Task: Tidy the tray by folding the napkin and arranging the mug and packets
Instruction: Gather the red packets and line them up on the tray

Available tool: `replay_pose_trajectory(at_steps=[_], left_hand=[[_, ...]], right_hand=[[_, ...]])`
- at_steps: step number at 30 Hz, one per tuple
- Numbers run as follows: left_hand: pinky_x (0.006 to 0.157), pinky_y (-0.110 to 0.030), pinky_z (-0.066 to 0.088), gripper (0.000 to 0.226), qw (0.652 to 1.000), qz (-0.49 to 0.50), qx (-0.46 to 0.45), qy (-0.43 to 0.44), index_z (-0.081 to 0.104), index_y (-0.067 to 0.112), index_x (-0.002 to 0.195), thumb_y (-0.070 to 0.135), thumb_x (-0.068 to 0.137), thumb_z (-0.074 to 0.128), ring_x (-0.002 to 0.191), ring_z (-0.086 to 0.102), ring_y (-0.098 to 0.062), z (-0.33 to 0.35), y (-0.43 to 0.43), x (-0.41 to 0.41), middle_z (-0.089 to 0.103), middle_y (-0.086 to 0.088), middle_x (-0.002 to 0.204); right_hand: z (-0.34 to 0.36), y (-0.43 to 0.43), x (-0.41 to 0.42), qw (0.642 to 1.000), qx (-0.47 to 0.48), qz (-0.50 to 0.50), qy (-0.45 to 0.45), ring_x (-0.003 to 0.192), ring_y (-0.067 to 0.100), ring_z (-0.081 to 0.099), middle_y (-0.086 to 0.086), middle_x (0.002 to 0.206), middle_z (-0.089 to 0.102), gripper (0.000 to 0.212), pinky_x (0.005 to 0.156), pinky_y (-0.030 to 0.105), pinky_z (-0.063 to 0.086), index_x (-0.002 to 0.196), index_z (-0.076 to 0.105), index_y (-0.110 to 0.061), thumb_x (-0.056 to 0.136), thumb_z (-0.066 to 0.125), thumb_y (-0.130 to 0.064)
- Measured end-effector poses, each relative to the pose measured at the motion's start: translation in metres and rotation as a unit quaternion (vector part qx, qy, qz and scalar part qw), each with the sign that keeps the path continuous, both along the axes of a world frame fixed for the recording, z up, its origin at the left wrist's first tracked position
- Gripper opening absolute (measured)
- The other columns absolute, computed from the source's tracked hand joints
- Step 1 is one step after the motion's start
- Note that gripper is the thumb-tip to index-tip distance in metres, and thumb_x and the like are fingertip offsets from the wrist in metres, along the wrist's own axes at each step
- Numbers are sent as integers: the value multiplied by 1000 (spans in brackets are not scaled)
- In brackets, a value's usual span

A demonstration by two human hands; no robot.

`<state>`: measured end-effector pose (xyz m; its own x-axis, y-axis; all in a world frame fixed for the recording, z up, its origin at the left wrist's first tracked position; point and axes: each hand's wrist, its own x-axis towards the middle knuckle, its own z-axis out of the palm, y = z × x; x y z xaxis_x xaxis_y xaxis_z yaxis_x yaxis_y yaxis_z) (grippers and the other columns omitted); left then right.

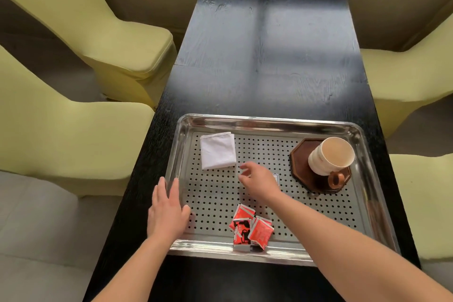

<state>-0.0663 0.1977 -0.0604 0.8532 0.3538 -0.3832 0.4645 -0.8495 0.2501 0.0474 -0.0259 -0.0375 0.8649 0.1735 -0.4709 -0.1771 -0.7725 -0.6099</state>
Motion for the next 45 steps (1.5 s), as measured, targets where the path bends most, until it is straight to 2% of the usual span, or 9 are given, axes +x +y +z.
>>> replay_pose_trajectory(at_steps=[6,10,15,19,23,26,32,37,45], left_hand=[[112,-48,35,80,1000,15,-10,-6,9,24,157,34,94,56,152,5,-29,-3,-6,0,-13,-5,164],[111,-50,34,78,1000,9,4,-3,7,26,157,37,94,53,151,2,-28,-9,-8,-2,-18,-3,163],[110,-50,34,80,1000,0,31,-2,5,29,157,41,93,52,152,-2,-31,-16,-10,-3,-21,-6,163],[110,-50,34,80,999,-10,47,3,2,30,157,44,94,49,151,-5,-33,-19,-11,-4,-24,-8,161],[110,-50,33,78,999,-13,49,4,0,31,157,45,94,46,151,-8,-33,-20,-12,-4,-27,-9,161],[110,-49,32,78,998,-21,58,6,-1,31,156,46,94,45,151,-10,-34,-18,-14,-5,-29,-12,160],[109,-48,31,77,997,-25,72,14,-1,31,157,47,95,43,150,-12,-37,-18,-16,-3,-30,-15,159],[110,-48,30,78,997,-24,78,16,-2,31,156,47,95,43,150,-13,-37,-20,-16,-3,-32,-16,158],[110,-50,31,78,996,-27,81,22,-2,32,156,47,94,44,150,-12,-39,-21,-16,-3,-33,-17,158]], right_hand=[[-12,22,32,998,-28,-48,20,111,25,61,8,134,59,50,97,47,52,144,44,-15,97,58,-25],[-21,30,46,996,-37,-75,26,117,27,59,9,138,56,56,99,46,49,148,40,-13,97,58,-29],[-29,39,55,995,-52,-81,17,114,26,58,9,133,57,51,95,42,50,143,45,-12,95,56,-28],[-33,46,61,994,-36,-105,19,106,24,62,3,123,64,44,91,43,53,132,53,-16,92,63,-29],[-38,50,66,991,-34,-129,27,91,22,66,2,104,69,27,80,37,55,111,61,-19,86,69,-26],[-41,58,70,989,-27,-140,27,87,22,67,2,99,67,20,80,40,57,102,61,-17,87,70,-26],[-42,78,82,990,-11,-137,28,91,24,68,3,102,68,18,86,43,56,104,61,-17,89,68,-25],[-38,90,92,991,-15,-131,9,96,24,66,3,104,69,17,83,37,53,104,62,-17,89,67,-22],[-39,94,94,993,28,-105,40,95,26,68,5,106,68,23,89,46,56,107,62,-14,87,70,-21]])
